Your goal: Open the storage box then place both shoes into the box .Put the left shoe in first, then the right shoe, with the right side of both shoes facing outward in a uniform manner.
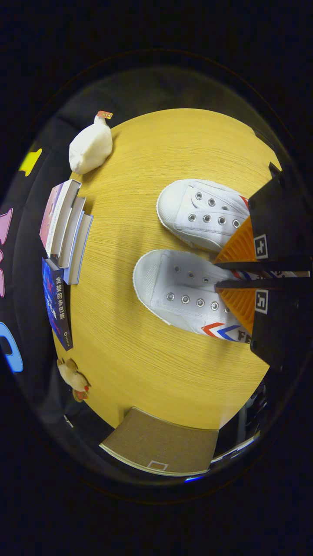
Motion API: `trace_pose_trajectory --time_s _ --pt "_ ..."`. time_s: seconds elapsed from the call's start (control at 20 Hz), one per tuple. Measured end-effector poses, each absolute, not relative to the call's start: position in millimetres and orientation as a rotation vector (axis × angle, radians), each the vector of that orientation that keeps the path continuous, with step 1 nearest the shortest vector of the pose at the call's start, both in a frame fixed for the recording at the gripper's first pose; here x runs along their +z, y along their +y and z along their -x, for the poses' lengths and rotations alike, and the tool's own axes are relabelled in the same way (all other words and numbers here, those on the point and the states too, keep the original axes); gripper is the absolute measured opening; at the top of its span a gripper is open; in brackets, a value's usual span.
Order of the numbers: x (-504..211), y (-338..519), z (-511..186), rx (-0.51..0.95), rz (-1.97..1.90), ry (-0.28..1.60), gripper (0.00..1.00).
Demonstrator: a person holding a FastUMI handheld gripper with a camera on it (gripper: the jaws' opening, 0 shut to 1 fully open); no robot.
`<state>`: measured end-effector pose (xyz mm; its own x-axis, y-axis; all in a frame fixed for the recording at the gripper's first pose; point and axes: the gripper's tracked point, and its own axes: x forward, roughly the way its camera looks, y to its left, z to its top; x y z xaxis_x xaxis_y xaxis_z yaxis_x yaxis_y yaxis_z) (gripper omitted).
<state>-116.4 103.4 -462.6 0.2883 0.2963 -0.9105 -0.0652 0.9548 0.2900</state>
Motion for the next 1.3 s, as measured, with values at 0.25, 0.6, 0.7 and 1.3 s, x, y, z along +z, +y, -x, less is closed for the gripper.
trace_pose_trajectory --time_s 0.25,0.6,0.7,1.3 --pt "-443.7 107.4 111.3 0.205 -0.41 1.222 0.05" --pt "-396.4 119.8 108.2 0.238 -0.392 1.146 0.05" --pt "-370.6 126.2 99.4 0.246 -0.418 1.107 0.05" --pt "-189.7 226.3 47.5 0.407 -0.517 0.914 0.05"
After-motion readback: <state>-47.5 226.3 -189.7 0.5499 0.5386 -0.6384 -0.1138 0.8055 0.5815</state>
